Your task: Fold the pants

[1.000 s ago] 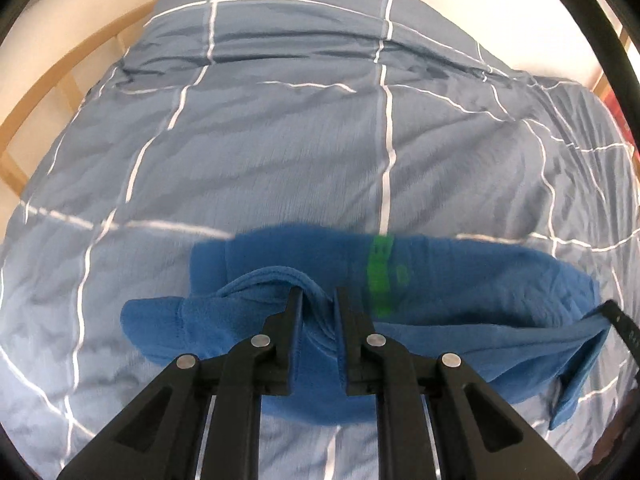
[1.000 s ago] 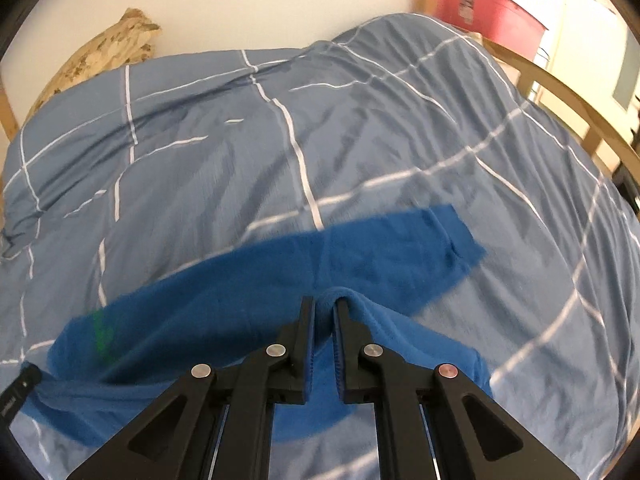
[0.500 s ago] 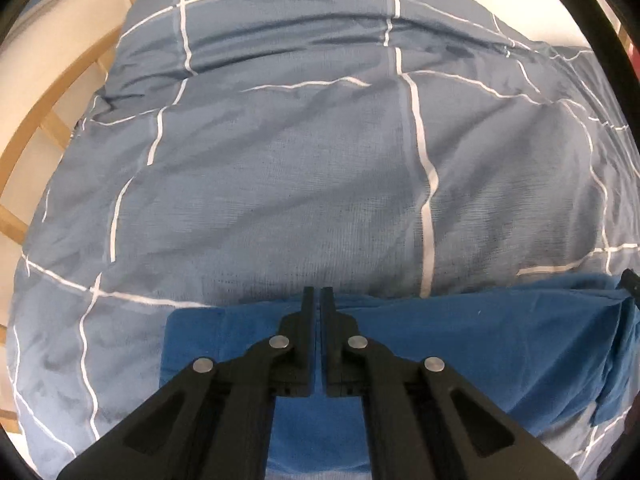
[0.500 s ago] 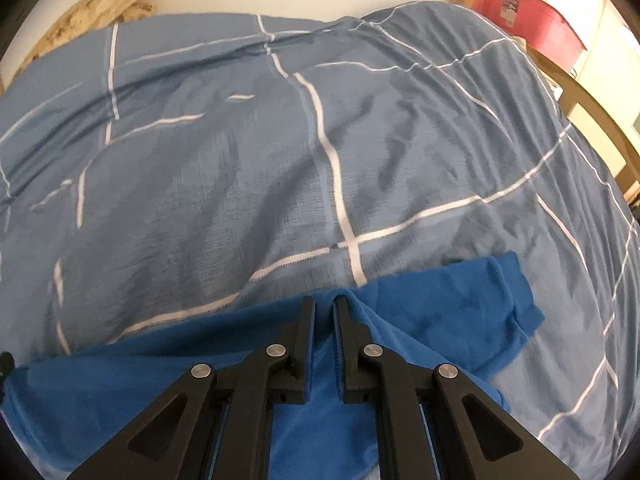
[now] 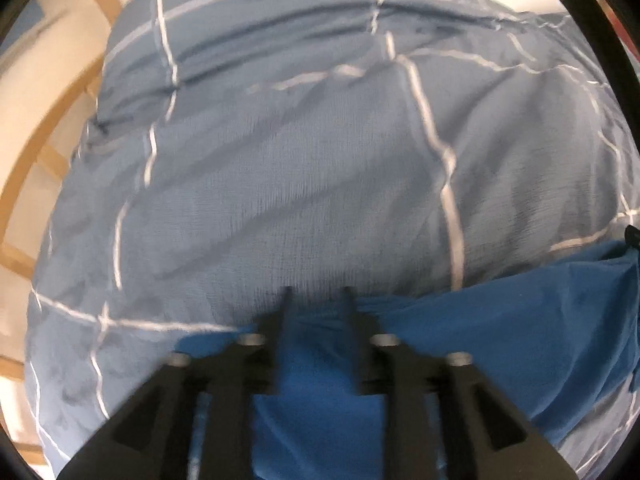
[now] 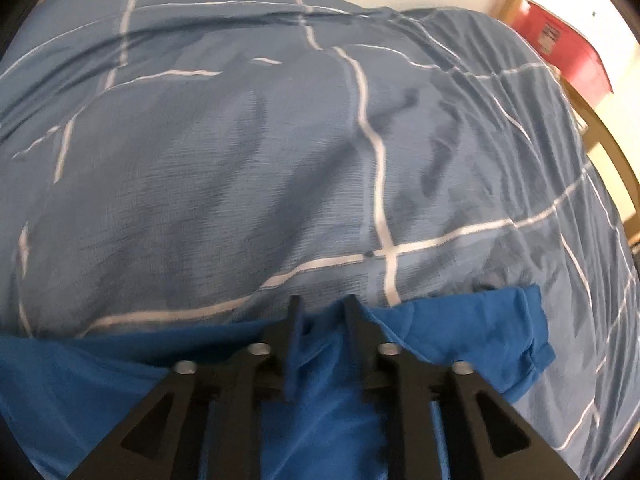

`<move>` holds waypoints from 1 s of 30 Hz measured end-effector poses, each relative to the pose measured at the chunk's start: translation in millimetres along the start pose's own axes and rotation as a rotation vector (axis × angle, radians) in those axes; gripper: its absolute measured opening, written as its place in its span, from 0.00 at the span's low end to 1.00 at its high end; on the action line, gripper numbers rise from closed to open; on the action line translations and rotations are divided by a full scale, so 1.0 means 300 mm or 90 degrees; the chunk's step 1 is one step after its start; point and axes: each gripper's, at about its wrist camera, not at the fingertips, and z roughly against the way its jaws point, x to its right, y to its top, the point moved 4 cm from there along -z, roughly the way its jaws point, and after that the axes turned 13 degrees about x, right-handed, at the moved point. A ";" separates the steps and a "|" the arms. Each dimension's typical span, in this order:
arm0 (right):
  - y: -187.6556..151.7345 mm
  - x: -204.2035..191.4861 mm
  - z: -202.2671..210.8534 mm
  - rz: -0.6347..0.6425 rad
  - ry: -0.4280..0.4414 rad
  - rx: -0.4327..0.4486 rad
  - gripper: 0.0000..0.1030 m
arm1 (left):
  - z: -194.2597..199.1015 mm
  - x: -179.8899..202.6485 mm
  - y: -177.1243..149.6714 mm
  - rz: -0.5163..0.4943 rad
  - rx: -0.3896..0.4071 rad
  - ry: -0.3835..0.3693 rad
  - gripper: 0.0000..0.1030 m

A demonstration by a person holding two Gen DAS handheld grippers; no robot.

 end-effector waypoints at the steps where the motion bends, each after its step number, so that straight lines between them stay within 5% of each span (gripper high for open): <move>1: 0.003 -0.003 0.025 0.004 0.011 0.006 0.30 | 0.031 0.001 0.011 -0.005 0.023 0.005 0.47; 6: 0.006 0.027 0.187 0.004 0.065 0.050 0.36 | 0.202 0.047 0.024 -0.041 0.090 -0.022 0.49; 14: -0.165 0.295 0.436 -0.035 0.088 0.082 0.41 | 0.453 0.332 -0.081 -0.114 0.142 -0.185 0.49; 24: -0.415 0.591 0.451 -0.138 0.099 0.045 0.41 | 0.519 0.799 -0.228 -0.146 0.090 -0.399 0.48; 30: -0.510 0.639 0.388 -0.159 0.135 0.035 0.40 | 0.467 0.976 -0.279 -0.164 0.048 -0.434 0.38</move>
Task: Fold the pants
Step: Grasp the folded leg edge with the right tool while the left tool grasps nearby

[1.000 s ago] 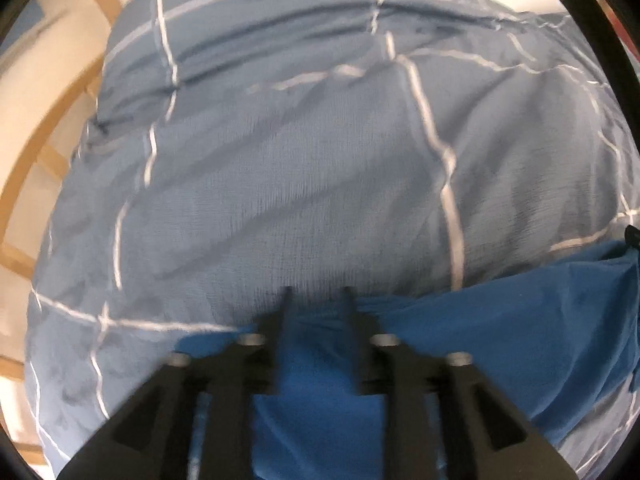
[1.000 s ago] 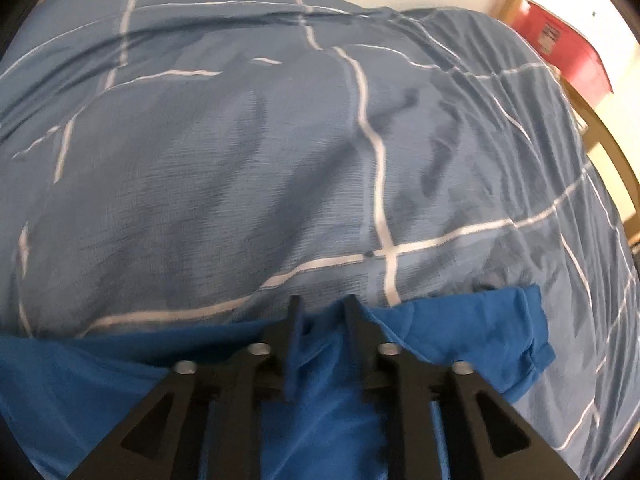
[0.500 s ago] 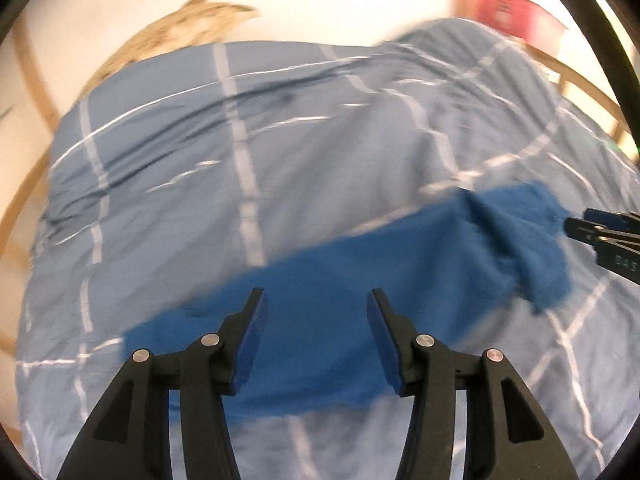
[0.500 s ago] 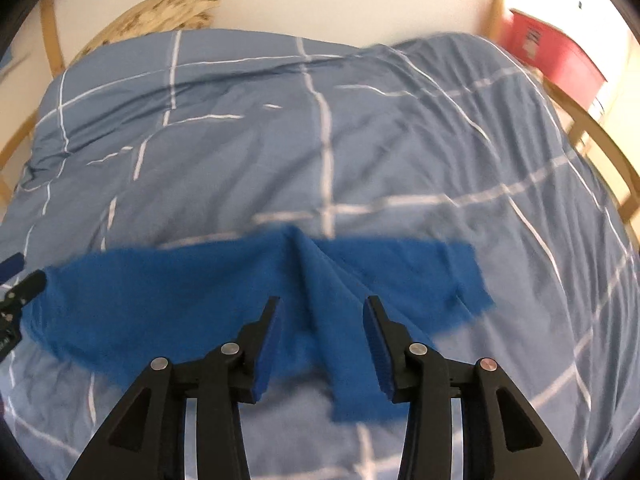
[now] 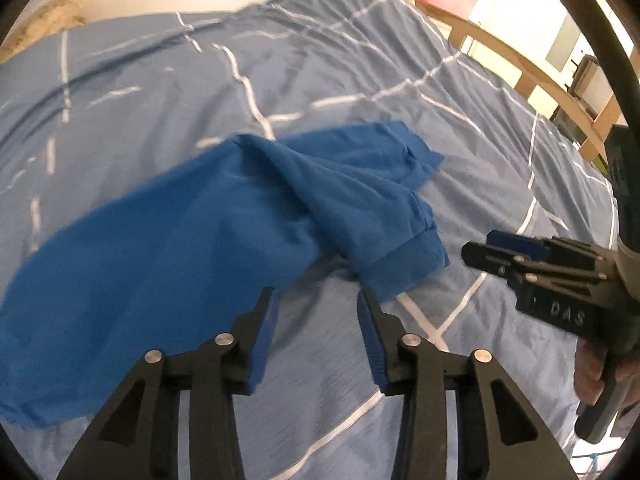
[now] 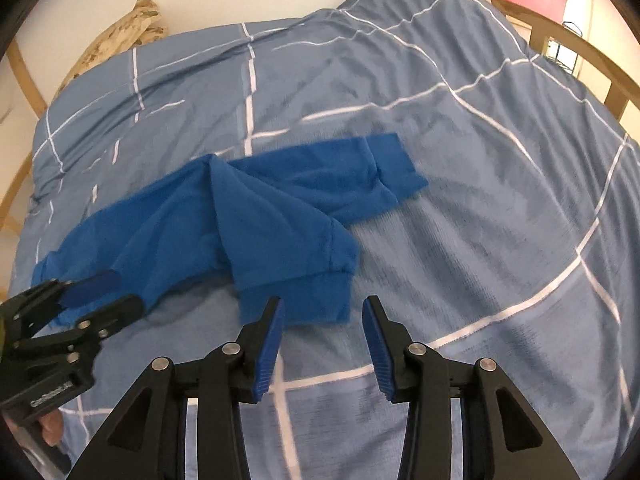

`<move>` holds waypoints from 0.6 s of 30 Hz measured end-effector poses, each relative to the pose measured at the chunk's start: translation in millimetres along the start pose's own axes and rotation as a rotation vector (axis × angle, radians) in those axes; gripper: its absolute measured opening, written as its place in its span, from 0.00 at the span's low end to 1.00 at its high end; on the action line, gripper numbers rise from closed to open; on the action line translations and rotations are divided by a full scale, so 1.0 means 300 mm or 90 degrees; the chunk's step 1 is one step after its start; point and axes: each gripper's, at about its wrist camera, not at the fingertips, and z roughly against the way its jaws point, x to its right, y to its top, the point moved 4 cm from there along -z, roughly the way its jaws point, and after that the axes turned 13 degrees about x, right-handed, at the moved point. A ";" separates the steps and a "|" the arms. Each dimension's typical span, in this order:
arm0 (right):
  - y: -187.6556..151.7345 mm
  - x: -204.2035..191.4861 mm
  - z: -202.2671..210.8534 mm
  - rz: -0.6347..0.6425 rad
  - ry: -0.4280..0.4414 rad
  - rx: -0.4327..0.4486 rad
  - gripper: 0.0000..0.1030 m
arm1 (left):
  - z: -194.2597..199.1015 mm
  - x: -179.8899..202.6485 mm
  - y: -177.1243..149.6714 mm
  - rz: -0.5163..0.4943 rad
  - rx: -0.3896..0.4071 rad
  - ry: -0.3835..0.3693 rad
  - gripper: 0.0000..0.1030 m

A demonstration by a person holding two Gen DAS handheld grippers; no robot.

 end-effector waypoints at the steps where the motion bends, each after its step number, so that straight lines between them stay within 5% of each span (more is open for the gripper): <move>1: -0.010 0.009 -0.012 -0.005 0.007 -0.005 0.40 | -0.024 0.011 -0.002 0.003 -0.008 -0.005 0.35; 8: -0.063 0.050 -0.119 -0.034 0.056 -0.042 0.35 | -0.147 0.077 -0.013 0.024 -0.036 -0.039 0.34; 18: -0.081 0.099 -0.178 -0.104 0.083 -0.050 0.35 | -0.257 0.084 -0.023 0.033 -0.075 -0.017 0.34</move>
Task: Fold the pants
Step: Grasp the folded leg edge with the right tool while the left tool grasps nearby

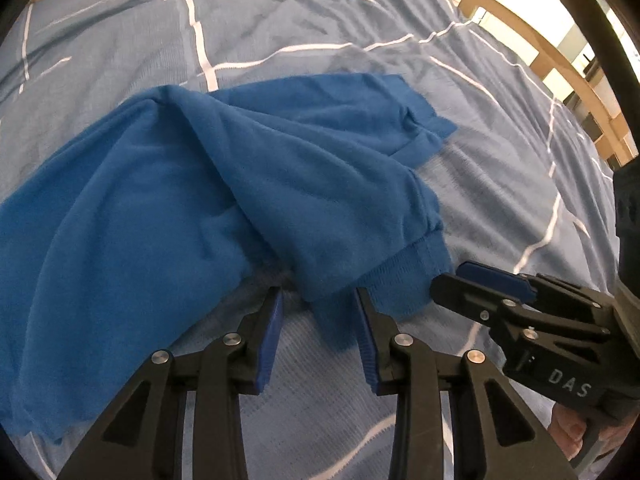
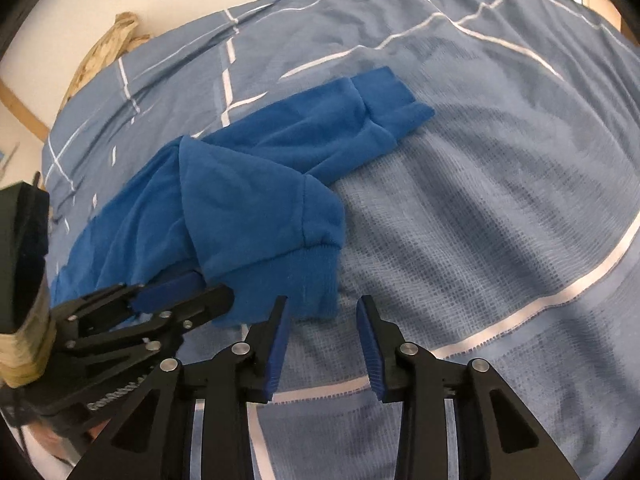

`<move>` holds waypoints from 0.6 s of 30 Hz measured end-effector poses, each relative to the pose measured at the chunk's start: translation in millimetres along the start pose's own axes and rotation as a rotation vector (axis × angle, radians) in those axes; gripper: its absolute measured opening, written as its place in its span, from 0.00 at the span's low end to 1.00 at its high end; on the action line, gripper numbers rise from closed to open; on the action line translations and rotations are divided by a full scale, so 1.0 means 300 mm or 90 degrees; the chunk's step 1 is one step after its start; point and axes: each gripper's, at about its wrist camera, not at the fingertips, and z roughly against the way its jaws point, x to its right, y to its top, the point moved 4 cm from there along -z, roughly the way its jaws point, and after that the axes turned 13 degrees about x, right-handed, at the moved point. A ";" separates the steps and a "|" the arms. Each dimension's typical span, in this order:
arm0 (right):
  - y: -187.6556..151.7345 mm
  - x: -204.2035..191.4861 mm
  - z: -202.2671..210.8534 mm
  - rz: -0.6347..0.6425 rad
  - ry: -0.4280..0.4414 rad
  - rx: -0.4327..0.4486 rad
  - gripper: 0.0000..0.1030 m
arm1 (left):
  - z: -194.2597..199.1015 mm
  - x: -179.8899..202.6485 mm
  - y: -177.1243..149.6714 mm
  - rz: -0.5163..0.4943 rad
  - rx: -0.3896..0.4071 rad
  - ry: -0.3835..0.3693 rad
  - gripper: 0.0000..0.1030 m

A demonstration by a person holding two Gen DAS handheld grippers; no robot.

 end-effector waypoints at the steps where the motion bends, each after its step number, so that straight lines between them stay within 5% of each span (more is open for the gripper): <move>1: 0.000 0.004 -0.004 -0.004 0.000 0.000 0.35 | -0.005 -0.005 0.000 0.006 -0.003 -0.002 0.34; 9: -0.003 -0.007 -0.049 -0.033 0.016 -0.015 0.15 | 0.020 0.014 0.023 0.002 -0.017 0.008 0.15; 18: 0.152 0.002 0.091 -0.091 0.047 0.057 0.13 | 0.091 0.142 0.326 -0.072 0.067 -0.008 0.14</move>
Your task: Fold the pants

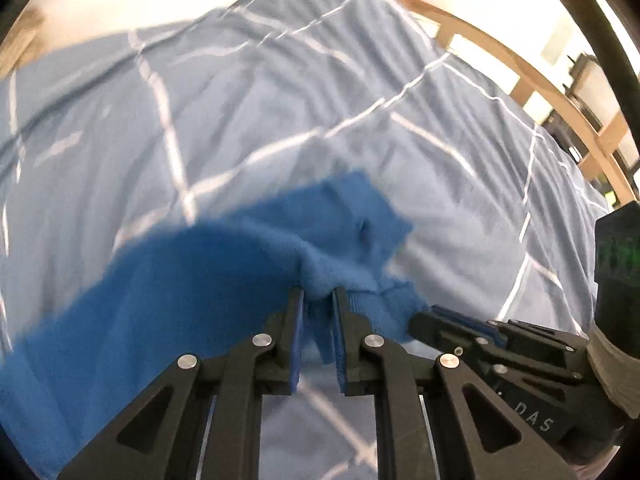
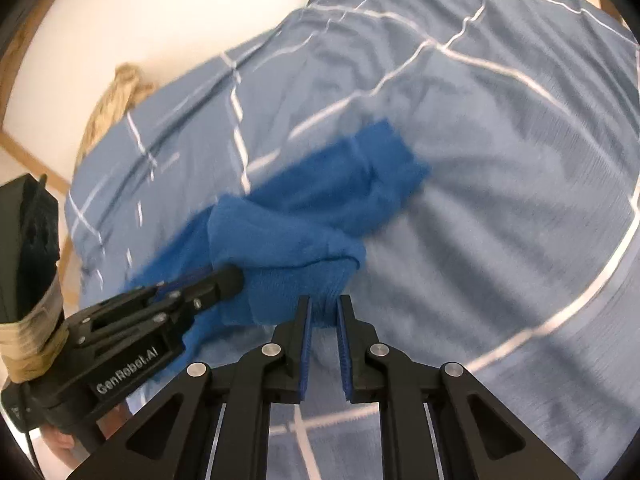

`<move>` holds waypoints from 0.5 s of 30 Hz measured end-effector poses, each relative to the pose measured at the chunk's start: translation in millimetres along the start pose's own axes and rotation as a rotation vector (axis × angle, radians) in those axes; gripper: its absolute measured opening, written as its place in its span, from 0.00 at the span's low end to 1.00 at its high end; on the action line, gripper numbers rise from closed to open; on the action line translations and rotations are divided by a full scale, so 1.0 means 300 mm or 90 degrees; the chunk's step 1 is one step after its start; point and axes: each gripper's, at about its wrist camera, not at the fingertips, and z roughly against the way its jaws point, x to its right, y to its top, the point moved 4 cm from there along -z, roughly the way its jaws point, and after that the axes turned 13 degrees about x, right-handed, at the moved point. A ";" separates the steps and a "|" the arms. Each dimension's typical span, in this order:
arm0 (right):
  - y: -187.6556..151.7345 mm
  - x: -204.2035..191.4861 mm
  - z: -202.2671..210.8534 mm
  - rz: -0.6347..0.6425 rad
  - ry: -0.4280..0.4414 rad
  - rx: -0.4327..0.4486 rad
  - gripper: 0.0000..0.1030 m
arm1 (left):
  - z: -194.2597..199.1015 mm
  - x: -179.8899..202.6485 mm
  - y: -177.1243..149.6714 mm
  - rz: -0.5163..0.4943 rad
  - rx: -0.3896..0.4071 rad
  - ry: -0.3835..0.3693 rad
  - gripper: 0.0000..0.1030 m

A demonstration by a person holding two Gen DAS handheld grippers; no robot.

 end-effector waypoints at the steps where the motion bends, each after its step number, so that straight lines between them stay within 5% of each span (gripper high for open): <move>1: 0.025 0.005 0.000 -0.006 -0.001 0.006 0.13 | -0.018 0.011 0.030 -0.016 0.000 -0.003 0.13; 7: 0.169 0.066 -0.051 -0.027 -0.023 0.021 0.12 | -0.167 0.070 0.165 -0.114 -0.013 0.004 0.11; 8: 0.187 0.082 -0.061 -0.022 -0.030 0.025 0.06 | -0.189 0.078 0.181 -0.121 -0.013 0.005 0.11; 15: 0.274 0.191 -0.081 0.040 -0.112 0.058 0.08 | -0.288 0.104 0.305 -0.115 0.017 0.011 0.10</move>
